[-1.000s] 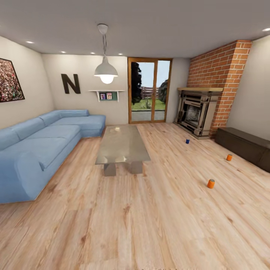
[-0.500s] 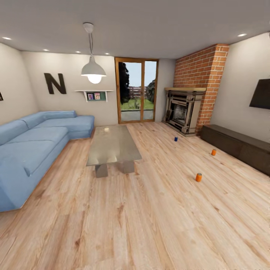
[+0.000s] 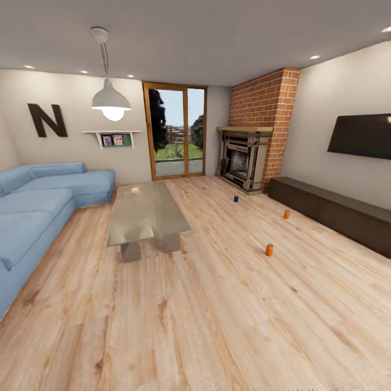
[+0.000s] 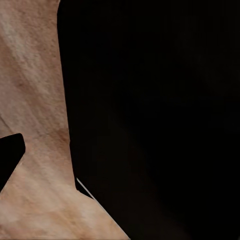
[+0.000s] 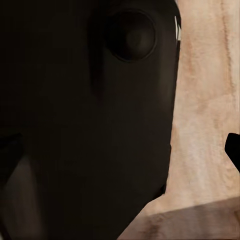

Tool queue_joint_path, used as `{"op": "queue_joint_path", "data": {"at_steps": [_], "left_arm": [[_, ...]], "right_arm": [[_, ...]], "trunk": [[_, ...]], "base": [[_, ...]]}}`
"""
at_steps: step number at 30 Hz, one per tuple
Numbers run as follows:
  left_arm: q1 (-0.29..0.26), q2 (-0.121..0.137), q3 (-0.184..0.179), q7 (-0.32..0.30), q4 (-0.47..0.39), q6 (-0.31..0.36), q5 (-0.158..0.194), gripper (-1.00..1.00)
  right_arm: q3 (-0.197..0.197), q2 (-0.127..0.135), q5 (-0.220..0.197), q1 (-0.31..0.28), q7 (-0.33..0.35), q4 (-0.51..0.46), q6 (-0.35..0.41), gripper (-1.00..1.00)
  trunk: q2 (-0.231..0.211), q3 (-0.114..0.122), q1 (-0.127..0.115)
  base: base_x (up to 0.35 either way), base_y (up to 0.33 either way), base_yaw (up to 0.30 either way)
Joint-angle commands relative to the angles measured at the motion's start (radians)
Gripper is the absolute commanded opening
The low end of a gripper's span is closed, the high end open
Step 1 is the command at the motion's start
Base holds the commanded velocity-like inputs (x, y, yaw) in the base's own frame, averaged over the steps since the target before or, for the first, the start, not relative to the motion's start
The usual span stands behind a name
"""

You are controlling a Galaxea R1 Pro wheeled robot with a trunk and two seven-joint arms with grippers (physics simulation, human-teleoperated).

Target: Put the three can of soda from the living room inside the tash can in the kitchen.

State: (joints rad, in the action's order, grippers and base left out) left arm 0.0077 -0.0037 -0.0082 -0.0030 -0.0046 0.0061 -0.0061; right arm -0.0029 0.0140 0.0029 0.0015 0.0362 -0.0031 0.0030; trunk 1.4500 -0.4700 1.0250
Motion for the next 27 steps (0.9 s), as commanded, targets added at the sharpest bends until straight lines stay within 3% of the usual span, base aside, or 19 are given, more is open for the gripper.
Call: {"op": "queue_joint_path", "data": {"at_steps": [1,27], "left_arm": [[0.0,0.0,0.0,0.0,0.0,0.0,0.0,1.0],[0.0,0.001,-0.001,0.0,0.0,0.0,0.0,1.0]], "right_arm": [[0.001,0.0,0.001,0.0,0.001,0.0,0.0,1.0],[0.008,0.0,0.005,0.0,0.004,0.002,-0.001,1.0]], "trunk": [[0.0,0.0,0.0],[0.0,0.0,0.0]], "base": [[0.0,0.294,-0.298],[0.0,0.315,-0.3]]}}
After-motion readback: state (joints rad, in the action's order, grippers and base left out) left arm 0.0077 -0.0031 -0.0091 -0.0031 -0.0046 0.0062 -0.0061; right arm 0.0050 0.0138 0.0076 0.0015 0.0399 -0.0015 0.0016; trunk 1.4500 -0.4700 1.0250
